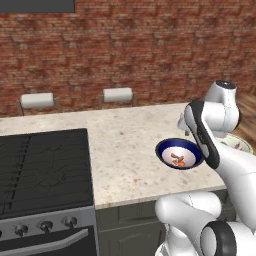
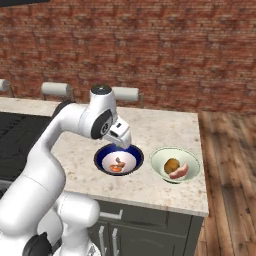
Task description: Place the bowl containing the mushroom and shrimp in the microwave. Close the microwave door and press the start button to microwave the meal.
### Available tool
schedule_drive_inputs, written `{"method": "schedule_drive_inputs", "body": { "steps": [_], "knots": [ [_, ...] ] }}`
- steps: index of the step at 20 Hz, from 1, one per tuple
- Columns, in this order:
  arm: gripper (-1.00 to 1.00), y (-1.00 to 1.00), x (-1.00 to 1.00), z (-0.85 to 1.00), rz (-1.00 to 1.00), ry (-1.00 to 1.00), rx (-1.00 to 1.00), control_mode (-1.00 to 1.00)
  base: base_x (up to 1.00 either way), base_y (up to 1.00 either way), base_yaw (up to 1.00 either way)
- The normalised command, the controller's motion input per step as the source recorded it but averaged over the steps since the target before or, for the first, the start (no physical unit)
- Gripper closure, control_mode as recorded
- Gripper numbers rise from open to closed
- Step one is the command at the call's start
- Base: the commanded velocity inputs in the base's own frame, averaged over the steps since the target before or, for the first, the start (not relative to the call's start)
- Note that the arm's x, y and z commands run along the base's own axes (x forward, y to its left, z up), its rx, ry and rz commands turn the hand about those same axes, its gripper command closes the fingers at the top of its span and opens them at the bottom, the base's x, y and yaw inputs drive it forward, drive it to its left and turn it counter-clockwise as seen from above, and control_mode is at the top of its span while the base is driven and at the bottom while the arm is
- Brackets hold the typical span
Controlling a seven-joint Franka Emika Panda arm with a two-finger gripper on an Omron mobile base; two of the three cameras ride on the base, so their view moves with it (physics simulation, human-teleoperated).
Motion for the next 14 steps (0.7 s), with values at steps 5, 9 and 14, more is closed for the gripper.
{"method": "schedule_drive_inputs", "body": {
  "steps": [5,9,14],
  "knots": [
    [-1.00,-0.49,0.00,-0.44,-0.28,0.00,0.10,-1.00,0.00,0.00,0.00],
    [-1.00,-0.48,0.02,-0.55,-0.29,0.00,0.15,-1.00,0.00,0.00,0.00],
    [-1.00,-0.27,0.11,-0.64,-0.28,0.00,0.15,-1.00,0.00,0.00,0.00]
  ]
}}
